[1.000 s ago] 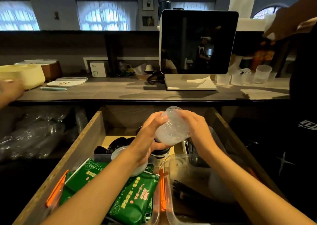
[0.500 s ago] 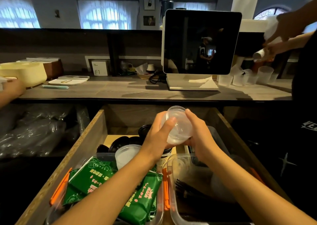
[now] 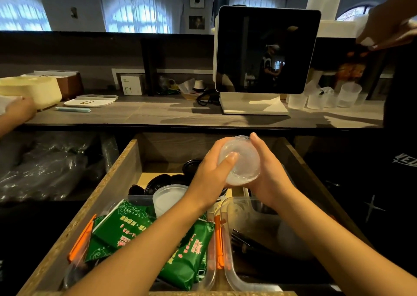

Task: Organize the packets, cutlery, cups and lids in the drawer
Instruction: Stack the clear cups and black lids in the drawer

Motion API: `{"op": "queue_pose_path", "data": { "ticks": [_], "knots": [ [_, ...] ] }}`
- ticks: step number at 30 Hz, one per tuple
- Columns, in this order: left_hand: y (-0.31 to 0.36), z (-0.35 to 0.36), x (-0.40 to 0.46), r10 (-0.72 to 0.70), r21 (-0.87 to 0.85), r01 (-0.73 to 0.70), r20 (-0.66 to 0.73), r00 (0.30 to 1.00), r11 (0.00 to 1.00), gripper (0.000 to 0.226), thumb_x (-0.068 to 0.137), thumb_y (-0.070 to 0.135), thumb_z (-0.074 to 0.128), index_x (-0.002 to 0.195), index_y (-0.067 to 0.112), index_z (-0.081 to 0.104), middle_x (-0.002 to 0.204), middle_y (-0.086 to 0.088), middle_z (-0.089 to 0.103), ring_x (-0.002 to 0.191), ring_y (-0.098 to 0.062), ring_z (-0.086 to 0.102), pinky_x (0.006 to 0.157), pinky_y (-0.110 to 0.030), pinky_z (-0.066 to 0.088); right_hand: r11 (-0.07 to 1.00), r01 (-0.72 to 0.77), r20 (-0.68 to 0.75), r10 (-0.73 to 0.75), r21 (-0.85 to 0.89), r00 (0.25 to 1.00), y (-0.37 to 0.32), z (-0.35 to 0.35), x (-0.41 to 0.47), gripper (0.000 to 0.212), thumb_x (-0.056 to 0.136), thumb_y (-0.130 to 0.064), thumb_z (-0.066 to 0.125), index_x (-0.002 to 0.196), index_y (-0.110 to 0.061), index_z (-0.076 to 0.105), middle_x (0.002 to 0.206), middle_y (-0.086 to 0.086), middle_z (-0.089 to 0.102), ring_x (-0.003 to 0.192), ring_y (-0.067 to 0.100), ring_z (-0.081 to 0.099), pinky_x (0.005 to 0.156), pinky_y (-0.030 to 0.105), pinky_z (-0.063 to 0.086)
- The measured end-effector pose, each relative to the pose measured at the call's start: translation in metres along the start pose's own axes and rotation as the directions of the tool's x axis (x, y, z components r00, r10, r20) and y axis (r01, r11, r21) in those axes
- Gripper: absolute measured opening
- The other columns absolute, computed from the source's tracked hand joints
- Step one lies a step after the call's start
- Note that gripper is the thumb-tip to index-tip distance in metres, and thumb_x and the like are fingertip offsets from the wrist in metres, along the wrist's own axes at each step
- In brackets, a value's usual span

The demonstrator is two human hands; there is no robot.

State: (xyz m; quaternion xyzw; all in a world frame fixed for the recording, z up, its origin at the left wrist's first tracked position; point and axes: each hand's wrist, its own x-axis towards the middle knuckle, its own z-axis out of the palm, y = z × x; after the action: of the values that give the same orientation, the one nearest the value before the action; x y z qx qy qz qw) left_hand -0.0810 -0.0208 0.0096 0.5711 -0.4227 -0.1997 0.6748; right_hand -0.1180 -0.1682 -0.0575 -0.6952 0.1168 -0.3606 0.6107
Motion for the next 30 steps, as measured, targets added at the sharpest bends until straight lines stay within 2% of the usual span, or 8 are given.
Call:
{"op": "queue_pose_path", "data": {
  "ticks": [2,5,13,18,20,23,28,30],
  "knots": [
    [-0.020,-0.015,0.006,-0.011,0.070,0.011,0.000,1.000,0.998,0.034,0.092,0.046,0.048,0.126,0.045,0.054,0.124,0.008,0.061,0.120,-0.018,0.059,0.097,-0.051,0.055,0.981,-0.131,-0.050,0.140,0.145,0.989,-0.048,0.018,-0.008,0.043,0.095,-0.047,0.047,0.116,-0.014,0.066,0.103,0.007,0.072,0.091,0.022,0.069,0.078,0.036,0.057],
    [-0.029,-0.017,0.014,-0.025,0.064,0.029,-0.074,0.997,0.998,0.029,0.098,0.056,0.042,0.115,0.043,0.060,0.114,0.007,0.064,0.109,-0.018,0.064,0.090,-0.055,0.057,1.000,0.014,-0.045,-0.014,0.008,0.999,-0.057,0.022,-0.017,0.034,0.097,-0.042,0.046,0.105,-0.019,0.069,0.098,0.003,0.073,0.092,0.018,0.070,0.082,0.036,0.055],
    [-0.027,-0.019,0.014,0.062,0.208,-0.034,-0.129,0.990,0.978,0.029,0.108,0.035,0.035,0.112,0.038,0.063,0.109,0.005,0.070,0.103,-0.015,0.066,0.092,-0.044,0.057,0.955,-0.149,-0.069,0.136,-0.256,0.988,-0.062,0.019,-0.010,0.047,0.101,-0.043,0.041,0.112,-0.005,0.066,0.102,0.010,0.070,0.085,0.020,0.067,0.080,0.031,0.052],
    [-0.027,-0.016,0.013,-0.144,0.217,0.137,0.018,0.989,0.967,0.040,0.107,0.047,0.030,0.142,0.037,0.047,0.133,0.006,0.053,0.118,-0.023,0.059,0.083,-0.046,0.062,0.933,-0.347,-0.075,0.341,-0.094,0.937,-0.072,0.005,-0.015,0.035,0.099,-0.043,0.050,0.111,-0.011,0.060,0.085,-0.003,0.061,0.076,0.010,0.059,0.072,0.026,0.050],
    [-0.026,-0.010,0.009,-0.250,0.227,0.226,0.083,0.965,0.947,0.035,0.107,0.047,0.030,0.134,0.037,0.052,0.126,0.009,0.054,0.110,-0.019,0.060,0.081,-0.045,0.062,0.901,-0.430,-0.127,0.421,-0.061,0.898,-0.065,-0.002,-0.018,0.028,0.098,-0.039,0.053,0.099,-0.011,0.059,0.086,0.000,0.059,0.078,0.013,0.058,0.073,0.026,0.049],
    [-0.029,0.003,0.004,-0.389,0.343,0.308,0.196,0.900,0.887,0.031,0.108,0.041,0.035,0.118,0.027,0.061,0.114,0.003,0.060,0.091,-0.023,0.069,0.073,-0.042,0.063,0.820,-0.532,-0.273,0.473,-0.210,0.838,-0.060,-0.018,-0.034,0.036,0.097,-0.043,0.054,0.106,-0.009,0.061,0.097,0.009,0.059,0.088,0.021,0.058,0.070,0.029,0.047],
    [-0.033,0.021,0.001,-0.496,0.570,0.323,0.175,0.850,0.755,0.045,0.108,0.037,0.036,0.140,0.007,0.047,0.070,-0.015,0.065,0.043,-0.014,0.063,0.045,-0.023,0.052,0.696,-0.346,-0.138,0.339,-0.629,0.931,-0.050,-0.047,-0.053,0.037,0.101,-0.039,0.047,0.069,-0.023,0.056,0.067,-0.003,0.055,0.065,0.012,0.051,0.060,0.020,0.039],
    [-0.038,0.027,0.002,-0.526,0.614,0.345,0.136,0.840,0.710,0.042,0.107,0.035,0.041,0.131,0.003,0.053,0.069,-0.011,0.065,0.044,-0.012,0.061,0.047,-0.023,0.052,0.654,-0.286,-0.098,0.309,-0.700,0.946,-0.043,-0.050,-0.054,0.037,0.102,-0.036,0.047,0.073,-0.019,0.062,0.070,0.001,0.061,0.068,0.014,0.058,0.067,0.027,0.043]
  ]
}}
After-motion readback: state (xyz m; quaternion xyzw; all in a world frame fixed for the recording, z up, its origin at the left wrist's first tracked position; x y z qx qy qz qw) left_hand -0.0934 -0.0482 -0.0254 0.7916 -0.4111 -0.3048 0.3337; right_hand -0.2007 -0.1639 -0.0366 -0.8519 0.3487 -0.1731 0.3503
